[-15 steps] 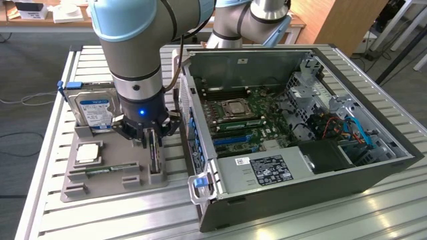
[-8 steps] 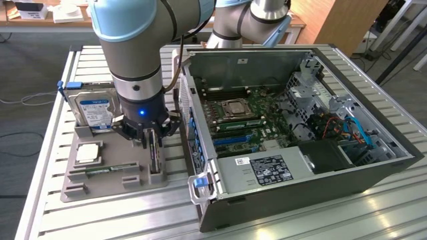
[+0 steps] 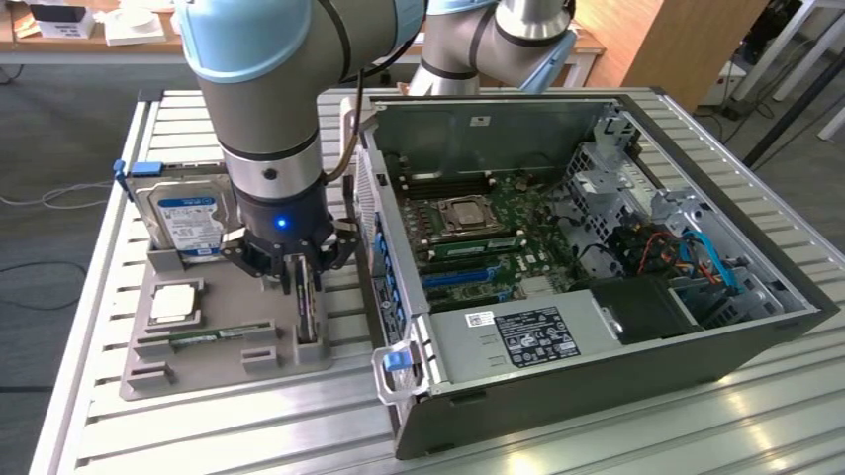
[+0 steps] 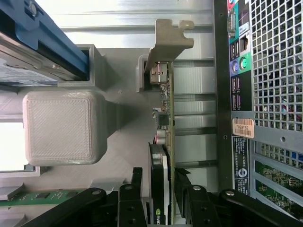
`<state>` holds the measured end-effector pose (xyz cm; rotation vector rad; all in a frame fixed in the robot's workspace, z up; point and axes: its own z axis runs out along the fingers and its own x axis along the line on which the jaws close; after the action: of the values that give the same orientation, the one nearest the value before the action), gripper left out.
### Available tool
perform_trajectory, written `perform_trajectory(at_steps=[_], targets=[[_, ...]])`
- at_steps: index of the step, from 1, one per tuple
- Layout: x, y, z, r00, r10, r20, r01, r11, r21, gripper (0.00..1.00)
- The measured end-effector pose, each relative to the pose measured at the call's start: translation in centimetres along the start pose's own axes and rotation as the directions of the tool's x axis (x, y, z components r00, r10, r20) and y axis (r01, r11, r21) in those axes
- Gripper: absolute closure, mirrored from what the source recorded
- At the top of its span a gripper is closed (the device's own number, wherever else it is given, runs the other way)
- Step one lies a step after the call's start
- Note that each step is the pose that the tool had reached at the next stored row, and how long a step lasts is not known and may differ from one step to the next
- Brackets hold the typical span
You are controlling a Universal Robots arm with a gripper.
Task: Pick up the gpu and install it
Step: 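Pick up the gpu and move the gpu toward the slot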
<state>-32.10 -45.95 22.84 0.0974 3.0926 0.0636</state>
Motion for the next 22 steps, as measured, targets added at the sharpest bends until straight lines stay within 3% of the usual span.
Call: perform_trajectory(at_steps=[8,10,11,22], targets=[[-0.01,0.0,0.0,1.0,0.0,0.0,0.0,1.0,0.0001,0.59],[-0.01,0.0,0.0,1.0,0.0,0.0,0.0,1.0,0.0,0.6],[-0.01,0.0,0.0,1.0,0.0,0.0,0.0,1.0,0.0,0.67],[-0.01,0.0,0.0,1.0,0.0,0.0,0.0,1.0,0.0,0.69]])
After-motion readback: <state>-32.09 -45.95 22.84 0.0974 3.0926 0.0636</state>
